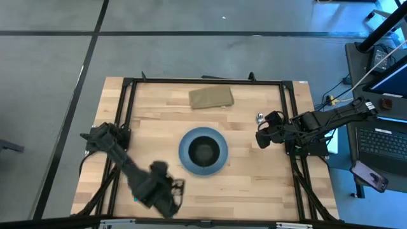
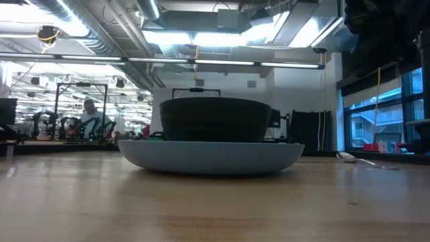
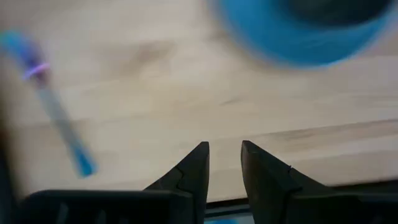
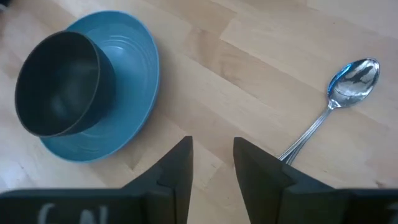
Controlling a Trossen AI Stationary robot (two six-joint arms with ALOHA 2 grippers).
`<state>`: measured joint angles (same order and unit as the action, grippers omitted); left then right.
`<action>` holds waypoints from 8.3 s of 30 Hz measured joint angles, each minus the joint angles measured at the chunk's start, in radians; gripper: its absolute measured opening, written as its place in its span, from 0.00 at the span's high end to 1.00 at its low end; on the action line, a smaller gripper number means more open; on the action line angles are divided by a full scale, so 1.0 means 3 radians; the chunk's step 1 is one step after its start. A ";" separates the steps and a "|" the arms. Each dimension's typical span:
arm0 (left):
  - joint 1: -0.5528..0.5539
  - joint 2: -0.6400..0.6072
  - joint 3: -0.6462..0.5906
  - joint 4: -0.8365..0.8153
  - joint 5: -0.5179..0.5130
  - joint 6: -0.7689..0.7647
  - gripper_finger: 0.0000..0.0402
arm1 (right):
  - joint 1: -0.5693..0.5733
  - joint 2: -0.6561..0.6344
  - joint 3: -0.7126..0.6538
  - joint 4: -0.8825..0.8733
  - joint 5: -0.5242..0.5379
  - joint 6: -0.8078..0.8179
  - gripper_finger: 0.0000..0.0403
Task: Set table place
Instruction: Move the blue fork to the left of the blue plate, then put the silver spoon into the black bowl
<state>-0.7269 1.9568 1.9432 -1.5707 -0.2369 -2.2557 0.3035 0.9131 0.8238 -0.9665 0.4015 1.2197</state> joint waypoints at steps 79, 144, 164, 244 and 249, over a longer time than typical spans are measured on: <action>-0.0778 -0.0743 -0.3032 0.1563 0.0864 -0.0564 0.84 | -0.0151 0.0003 0.0002 0.1910 -0.0271 -0.0579 0.71; -0.0550 -0.0759 -0.3209 0.1706 0.0616 -0.0136 0.99 | -0.0151 0.0004 0.0003 0.1912 -0.0273 -0.0700 0.71; 0.1211 -0.0782 -0.2656 0.1686 -0.0222 0.1413 1.00 | -0.0151 0.0004 0.0003 0.1911 -0.0397 -0.0895 0.71; 0.1952 -0.1778 -0.1669 0.1560 -0.1708 0.2754 0.80 | -0.0507 0.0064 -0.1570 0.0922 0.0579 0.0809 0.71; 0.1952 -0.1778 -0.1669 0.1564 -0.1710 0.2755 0.78 | -0.0507 0.0338 -0.1570 0.1077 0.0577 0.0808 0.71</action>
<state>-0.1413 1.4235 1.4425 -1.1015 -0.7498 -1.4292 0.1513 1.0144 0.3527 -0.6434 0.5747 1.4620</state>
